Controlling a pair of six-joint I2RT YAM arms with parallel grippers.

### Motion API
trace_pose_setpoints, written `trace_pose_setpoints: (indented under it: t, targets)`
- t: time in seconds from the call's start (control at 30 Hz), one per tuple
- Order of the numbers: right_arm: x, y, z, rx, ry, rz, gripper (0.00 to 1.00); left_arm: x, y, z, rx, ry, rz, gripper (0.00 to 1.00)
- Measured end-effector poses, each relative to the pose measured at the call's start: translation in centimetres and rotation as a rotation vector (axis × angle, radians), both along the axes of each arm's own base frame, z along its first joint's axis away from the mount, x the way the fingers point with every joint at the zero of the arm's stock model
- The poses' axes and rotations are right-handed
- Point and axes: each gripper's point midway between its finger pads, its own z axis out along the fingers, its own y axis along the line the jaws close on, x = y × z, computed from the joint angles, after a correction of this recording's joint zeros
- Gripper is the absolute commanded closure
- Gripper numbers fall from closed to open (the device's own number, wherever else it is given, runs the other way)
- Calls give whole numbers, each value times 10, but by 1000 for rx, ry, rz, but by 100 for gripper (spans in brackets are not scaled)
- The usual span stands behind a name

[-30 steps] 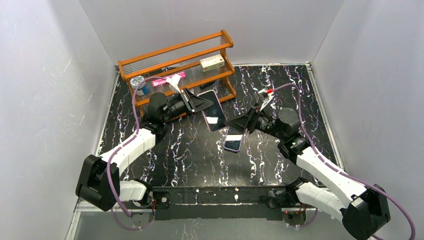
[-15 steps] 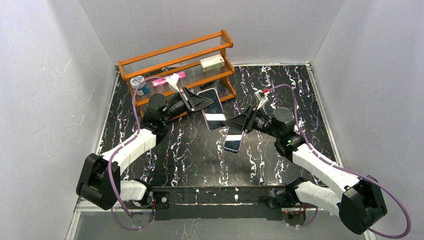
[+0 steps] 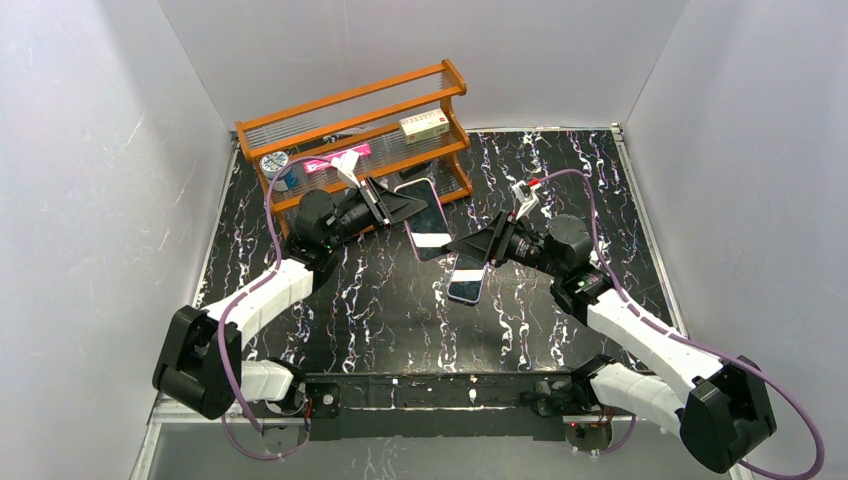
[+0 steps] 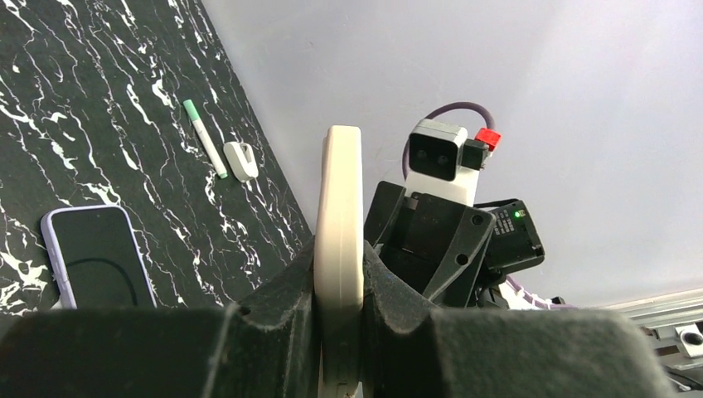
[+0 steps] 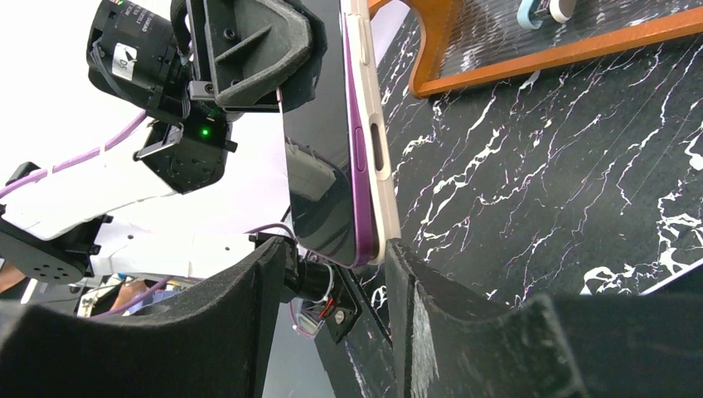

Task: Take the phone out of the phone case
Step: Remove the phone case from the phone.

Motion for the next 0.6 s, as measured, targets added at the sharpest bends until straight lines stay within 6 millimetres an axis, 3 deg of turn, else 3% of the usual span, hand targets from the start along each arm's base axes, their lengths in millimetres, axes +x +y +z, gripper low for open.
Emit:
trace_pose_setpoints:
  t: [0.6]
  targets:
    - [-2,-1,8,32,10,-7,47,4,2,-4,5,2,29,100]
